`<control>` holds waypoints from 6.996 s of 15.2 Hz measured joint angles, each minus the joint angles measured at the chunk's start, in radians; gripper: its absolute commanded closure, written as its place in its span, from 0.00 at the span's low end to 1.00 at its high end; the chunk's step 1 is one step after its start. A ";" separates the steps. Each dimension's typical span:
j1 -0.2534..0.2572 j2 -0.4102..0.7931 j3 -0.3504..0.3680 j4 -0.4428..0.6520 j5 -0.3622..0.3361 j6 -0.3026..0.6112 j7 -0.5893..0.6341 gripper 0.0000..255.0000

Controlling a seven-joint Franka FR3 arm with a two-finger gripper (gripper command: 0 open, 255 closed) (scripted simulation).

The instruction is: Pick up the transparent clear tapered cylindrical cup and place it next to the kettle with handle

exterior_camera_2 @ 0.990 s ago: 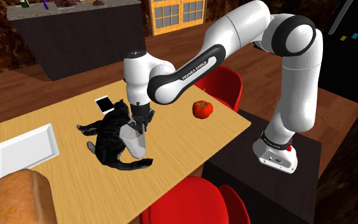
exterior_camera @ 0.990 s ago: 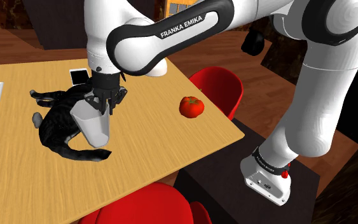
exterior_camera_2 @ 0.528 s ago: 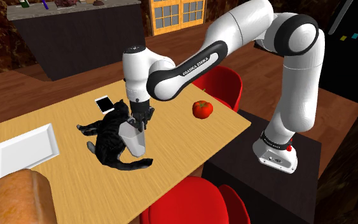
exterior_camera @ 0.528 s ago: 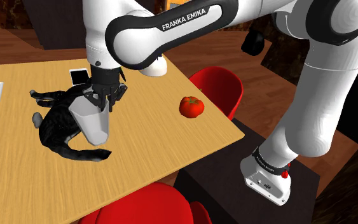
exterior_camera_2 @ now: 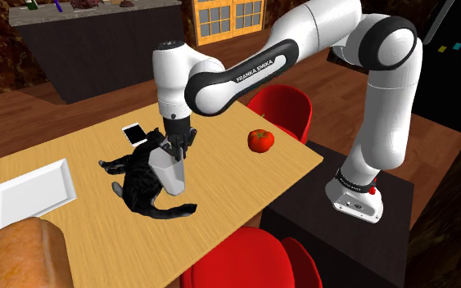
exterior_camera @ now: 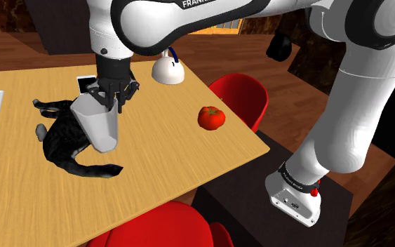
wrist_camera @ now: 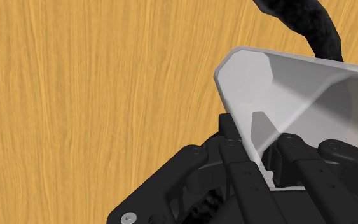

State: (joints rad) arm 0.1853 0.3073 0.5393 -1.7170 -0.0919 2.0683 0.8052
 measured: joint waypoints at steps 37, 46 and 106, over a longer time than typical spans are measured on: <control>0.043 0.021 0.016 0.524 -0.008 -0.502 0.009 1.00; -0.121 -0.050 -0.040 0.446 0.057 -0.496 -0.192 1.00; -0.394 0.061 -0.176 0.054 0.072 -0.028 -0.599 1.00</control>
State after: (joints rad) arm -0.2089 0.3685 0.3631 -1.6628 -0.0203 2.0406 0.2066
